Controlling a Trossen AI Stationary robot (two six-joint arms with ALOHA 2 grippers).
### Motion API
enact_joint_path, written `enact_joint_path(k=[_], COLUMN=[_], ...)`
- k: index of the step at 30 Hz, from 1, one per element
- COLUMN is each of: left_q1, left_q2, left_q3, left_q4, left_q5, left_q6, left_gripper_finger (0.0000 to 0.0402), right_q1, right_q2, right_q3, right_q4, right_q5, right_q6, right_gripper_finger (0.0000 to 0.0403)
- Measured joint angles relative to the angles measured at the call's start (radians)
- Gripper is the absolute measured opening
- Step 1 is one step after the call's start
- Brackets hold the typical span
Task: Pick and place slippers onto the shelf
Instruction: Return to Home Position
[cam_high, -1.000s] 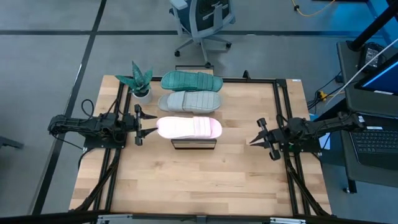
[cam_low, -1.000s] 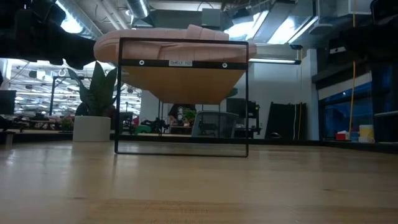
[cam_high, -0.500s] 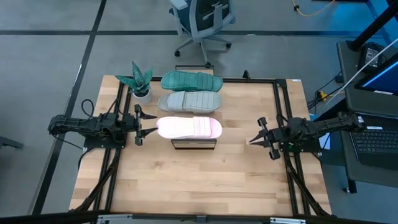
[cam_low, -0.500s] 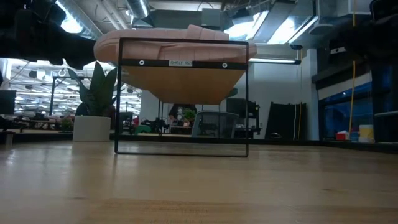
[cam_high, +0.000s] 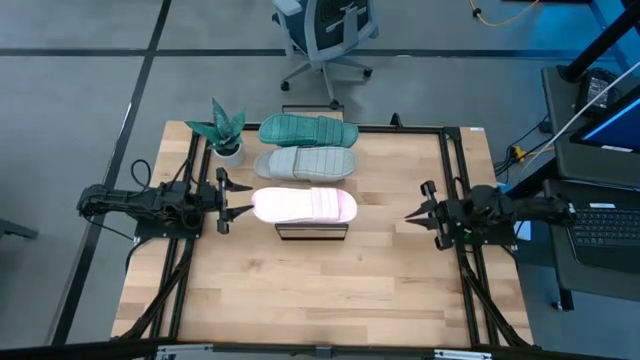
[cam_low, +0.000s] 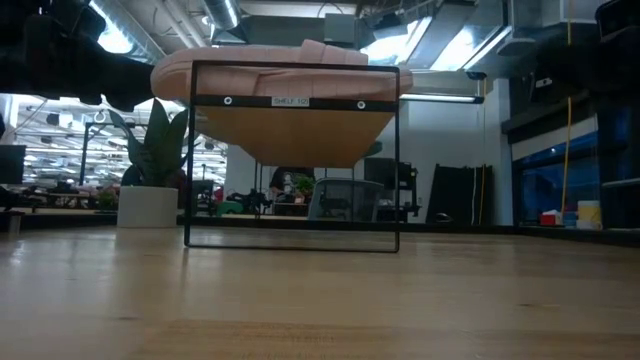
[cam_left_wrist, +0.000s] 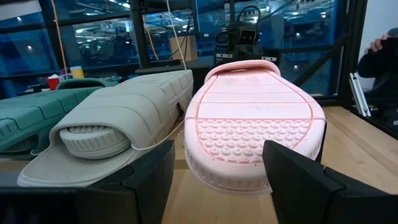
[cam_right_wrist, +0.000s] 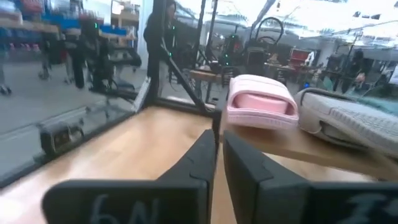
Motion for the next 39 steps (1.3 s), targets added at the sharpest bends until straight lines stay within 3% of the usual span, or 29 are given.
enact_joint_path(k=[4, 10, 39], left_q1=[0.0, 0.0, 0.0], left_q2=[0.0, 0.0, 0.0], left_q3=[0.0, 0.0, 0.0], left_q4=[0.0, 0.0, 0.0], left_q5=[0.0, -0.001, -0.002], left_q6=[0.0, 0.0, 0.0], left_gripper_finger=[0.0237, 0.0237, 0.0237], right_q1=[-0.011, -0.011, -0.011], right_q2=[0.0, 0.004, 0.004], right_q3=[0.0, 0.0, 0.0], right_q4=[-0.037, -0.029, -0.029], right_q5=[0.0, 0.0, 0.001], right_q6=[-0.058, 0.031, 0.027], right_gripper_finger=[0.0037, 0.0037, 0.0037])
